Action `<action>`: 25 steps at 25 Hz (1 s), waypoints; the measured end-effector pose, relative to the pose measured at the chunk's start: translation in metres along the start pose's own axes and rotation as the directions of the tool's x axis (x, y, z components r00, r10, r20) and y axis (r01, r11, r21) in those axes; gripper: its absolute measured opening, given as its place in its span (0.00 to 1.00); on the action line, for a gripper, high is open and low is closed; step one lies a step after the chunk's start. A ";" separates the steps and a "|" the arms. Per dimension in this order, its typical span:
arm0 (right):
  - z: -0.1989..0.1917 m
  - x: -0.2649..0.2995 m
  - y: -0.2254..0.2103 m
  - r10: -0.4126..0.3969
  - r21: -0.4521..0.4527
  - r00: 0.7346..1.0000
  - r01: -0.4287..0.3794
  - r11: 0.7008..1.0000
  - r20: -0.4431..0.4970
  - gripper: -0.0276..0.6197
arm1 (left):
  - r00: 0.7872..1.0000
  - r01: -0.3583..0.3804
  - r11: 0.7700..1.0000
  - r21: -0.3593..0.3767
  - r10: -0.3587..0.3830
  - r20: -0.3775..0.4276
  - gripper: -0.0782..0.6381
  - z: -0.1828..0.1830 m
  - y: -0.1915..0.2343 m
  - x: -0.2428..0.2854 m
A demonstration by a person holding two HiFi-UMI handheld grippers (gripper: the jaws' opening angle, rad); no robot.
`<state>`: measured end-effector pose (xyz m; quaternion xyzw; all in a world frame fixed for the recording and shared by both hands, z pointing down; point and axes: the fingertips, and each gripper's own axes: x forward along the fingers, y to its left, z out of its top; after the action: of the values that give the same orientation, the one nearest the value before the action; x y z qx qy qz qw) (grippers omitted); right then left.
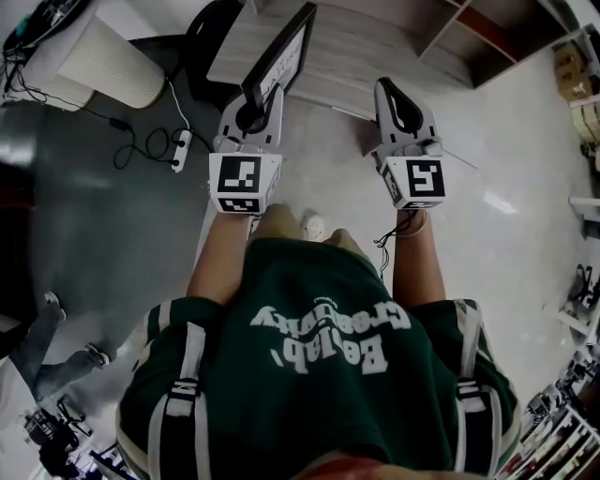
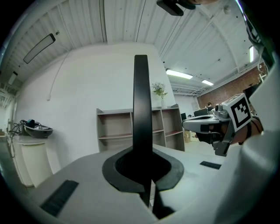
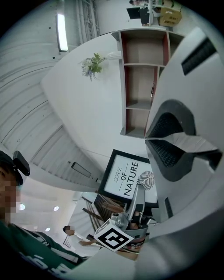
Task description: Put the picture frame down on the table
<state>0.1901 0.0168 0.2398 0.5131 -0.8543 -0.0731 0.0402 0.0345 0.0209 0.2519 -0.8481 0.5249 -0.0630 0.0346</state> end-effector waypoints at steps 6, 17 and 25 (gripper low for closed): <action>-0.002 0.021 0.003 0.023 0.000 1.000 -0.023 1.000 -0.003 0.11 | 1.000 -0.010 1.000 0.015 0.011 -0.013 0.15 -0.005 0.016 0.009; -0.020 0.116 0.008 0.037 -0.014 0.998 -0.037 0.999 -0.049 0.11 | 1.000 -0.011 1.000 -0.023 0.011 -0.029 0.15 -0.034 0.096 0.067; -0.030 0.211 -0.005 0.026 0.016 0.999 -0.025 1.000 -0.045 0.11 | 0.999 0.031 0.999 -0.025 -0.031 -0.015 0.15 -0.044 0.159 0.136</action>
<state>0.0998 -0.1743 0.2671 0.5040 -0.8601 -0.0545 0.0566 -0.0524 -0.1715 0.2855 -0.8560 0.5126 -0.0635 0.0193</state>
